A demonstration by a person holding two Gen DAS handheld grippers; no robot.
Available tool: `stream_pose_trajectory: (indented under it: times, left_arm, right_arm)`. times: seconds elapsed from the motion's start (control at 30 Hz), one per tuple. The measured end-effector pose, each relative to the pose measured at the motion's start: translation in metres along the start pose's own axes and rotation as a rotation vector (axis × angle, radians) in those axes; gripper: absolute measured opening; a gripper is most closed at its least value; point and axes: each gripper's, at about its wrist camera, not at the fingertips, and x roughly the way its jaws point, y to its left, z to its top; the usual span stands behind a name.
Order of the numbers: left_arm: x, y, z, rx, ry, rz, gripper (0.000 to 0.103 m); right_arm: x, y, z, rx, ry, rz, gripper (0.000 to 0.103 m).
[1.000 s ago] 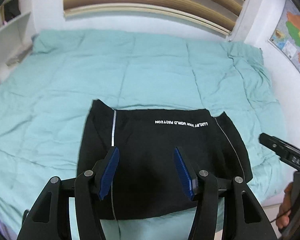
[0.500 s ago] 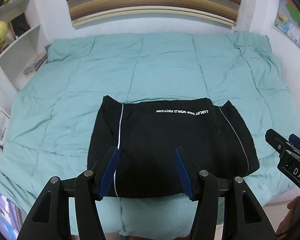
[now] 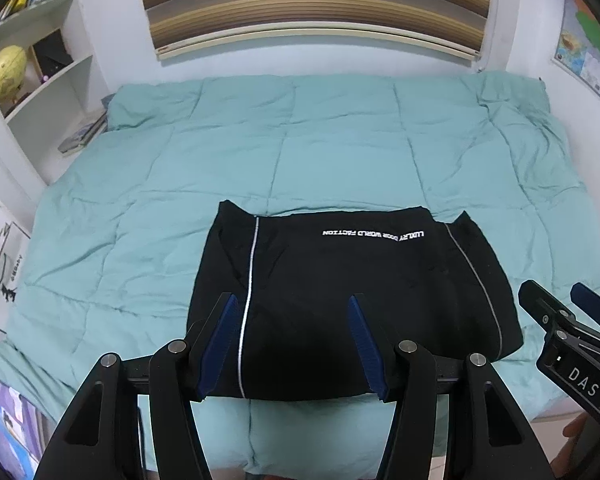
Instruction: Fold large clothes
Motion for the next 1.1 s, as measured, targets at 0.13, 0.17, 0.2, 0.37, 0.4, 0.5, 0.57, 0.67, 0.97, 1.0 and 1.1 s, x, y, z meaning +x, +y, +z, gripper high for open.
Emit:
stream_pose_trajectory:
  times: [0.13,0.17,0.2,0.37,0.4,0.5,0.57,0.67,0.97,1.0,1.1]
  left_arm:
    - [-0.001,0.0,-0.001,-0.008,0.004,0.01,0.059]
    - [-0.001,0.0,-0.001,-0.011,0.006,0.012,0.059]
    - [0.0,0.0,-0.001,-0.013,0.009,0.015,0.059]
    - [-0.001,-0.002,-0.001,-0.022,0.01,0.015,0.059]
    - [-0.001,-0.002,-0.001,-0.02,0.01,0.017,0.059]
    - [-0.001,-0.003,-0.001,-0.019,0.014,0.016,0.059]
    - [-0.001,-0.004,-0.001,-0.02,0.015,0.015,0.059]
    - [-0.001,-0.003,-0.001,-0.021,0.014,0.015,0.059]
    - [0.0,-0.005,-0.001,-0.023,0.019,0.024,0.059]
    - [0.0,-0.005,-0.001,-0.023,0.019,0.024,0.059]
    - [0.001,-0.005,-0.001,-0.028,0.018,0.027,0.059]
  right_arm:
    - [0.003,0.0,-0.001,-0.002,0.01,0.013,0.09]
    - [0.003,0.001,-0.001,-0.004,0.013,0.014,0.09]
    - [0.004,0.001,-0.001,-0.004,0.015,0.015,0.09]
    - [0.006,-0.001,-0.002,0.002,0.031,0.029,0.09]
    - [0.007,-0.001,-0.002,0.003,0.032,0.031,0.09]
    - [0.007,-0.002,-0.002,0.005,0.037,0.033,0.09]
    - [0.007,-0.003,-0.002,0.004,0.038,0.034,0.09]
    - [0.007,-0.002,-0.003,0.005,0.038,0.031,0.09]
    - [0.013,-0.003,-0.002,0.007,0.054,0.05,0.09]
    - [0.013,-0.003,-0.003,0.007,0.055,0.051,0.09]
    - [0.014,-0.002,-0.003,0.001,0.059,0.052,0.09]
